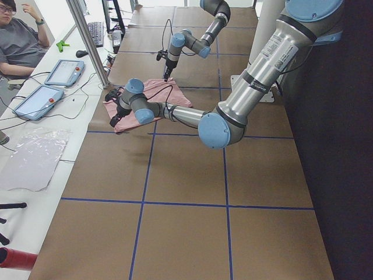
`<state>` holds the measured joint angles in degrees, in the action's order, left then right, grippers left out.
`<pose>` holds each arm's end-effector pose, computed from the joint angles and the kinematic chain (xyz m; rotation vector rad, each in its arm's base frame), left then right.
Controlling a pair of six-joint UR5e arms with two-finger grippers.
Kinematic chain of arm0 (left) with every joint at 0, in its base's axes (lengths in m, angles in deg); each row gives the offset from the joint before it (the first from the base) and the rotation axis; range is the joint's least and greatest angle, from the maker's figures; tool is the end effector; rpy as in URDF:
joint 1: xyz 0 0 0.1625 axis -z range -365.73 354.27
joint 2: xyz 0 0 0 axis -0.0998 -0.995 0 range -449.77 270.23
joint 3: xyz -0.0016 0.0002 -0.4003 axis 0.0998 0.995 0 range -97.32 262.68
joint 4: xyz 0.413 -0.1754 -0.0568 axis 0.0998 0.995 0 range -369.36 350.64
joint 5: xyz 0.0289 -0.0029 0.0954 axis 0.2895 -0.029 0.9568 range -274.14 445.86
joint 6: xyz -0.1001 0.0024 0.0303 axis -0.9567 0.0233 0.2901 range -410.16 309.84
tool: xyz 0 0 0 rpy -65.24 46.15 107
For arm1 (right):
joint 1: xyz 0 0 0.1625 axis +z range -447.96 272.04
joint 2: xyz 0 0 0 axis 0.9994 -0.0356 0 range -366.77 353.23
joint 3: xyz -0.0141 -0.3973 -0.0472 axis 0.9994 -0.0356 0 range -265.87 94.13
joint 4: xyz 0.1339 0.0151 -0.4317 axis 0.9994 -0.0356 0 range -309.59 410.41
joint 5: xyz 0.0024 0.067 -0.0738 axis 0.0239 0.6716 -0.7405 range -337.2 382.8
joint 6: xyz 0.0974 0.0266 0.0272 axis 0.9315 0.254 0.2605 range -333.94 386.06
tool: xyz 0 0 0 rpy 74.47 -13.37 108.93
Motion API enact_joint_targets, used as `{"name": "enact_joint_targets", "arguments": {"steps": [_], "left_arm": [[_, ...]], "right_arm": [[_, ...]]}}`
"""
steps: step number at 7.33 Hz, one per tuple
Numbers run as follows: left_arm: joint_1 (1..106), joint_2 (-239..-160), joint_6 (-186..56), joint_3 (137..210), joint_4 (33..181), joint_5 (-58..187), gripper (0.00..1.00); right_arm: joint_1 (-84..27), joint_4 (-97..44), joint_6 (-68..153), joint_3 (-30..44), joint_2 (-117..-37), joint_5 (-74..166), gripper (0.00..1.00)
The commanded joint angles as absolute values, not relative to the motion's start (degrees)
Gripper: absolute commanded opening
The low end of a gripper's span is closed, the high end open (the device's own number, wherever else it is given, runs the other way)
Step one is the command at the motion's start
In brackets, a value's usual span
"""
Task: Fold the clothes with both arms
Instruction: 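Move the right gripper to the collar of the folded shirt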
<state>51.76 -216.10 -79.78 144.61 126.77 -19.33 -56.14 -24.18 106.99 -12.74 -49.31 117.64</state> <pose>0.3433 -0.7357 0.4006 0.6824 0.6970 0.1722 -0.6236 -0.5335 0.2139 0.2065 -0.7836 0.3414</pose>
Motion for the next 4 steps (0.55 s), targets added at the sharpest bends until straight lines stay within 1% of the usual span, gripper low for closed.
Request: {"name": "enact_joint_targets", "arguments": {"steps": [1, 2, 3, 4], "left_arm": [[51.8, -216.1, -79.8, 144.6, 126.8, -19.3, 1.0], [51.8, -216.1, -79.8, 144.6, 126.8, -19.3, 1.0], [51.8, -216.1, -79.8, 144.6, 126.9, -19.3, 1.0], [51.8, -216.0, -79.8, 144.6, 126.9, -19.3, 1.0]], "right_arm": [[-56.4, -24.2, 107.3, -13.0, -49.3, 117.0, 0.57], [-56.5, -24.2, 107.4, -13.0, -49.3, 117.0, 0.52], [-56.8, -24.1, 107.5, -13.1, -49.4, 116.9, 0.39], [-56.8, -24.1, 107.6, -13.2, -49.4, 116.9, 0.19]]}}
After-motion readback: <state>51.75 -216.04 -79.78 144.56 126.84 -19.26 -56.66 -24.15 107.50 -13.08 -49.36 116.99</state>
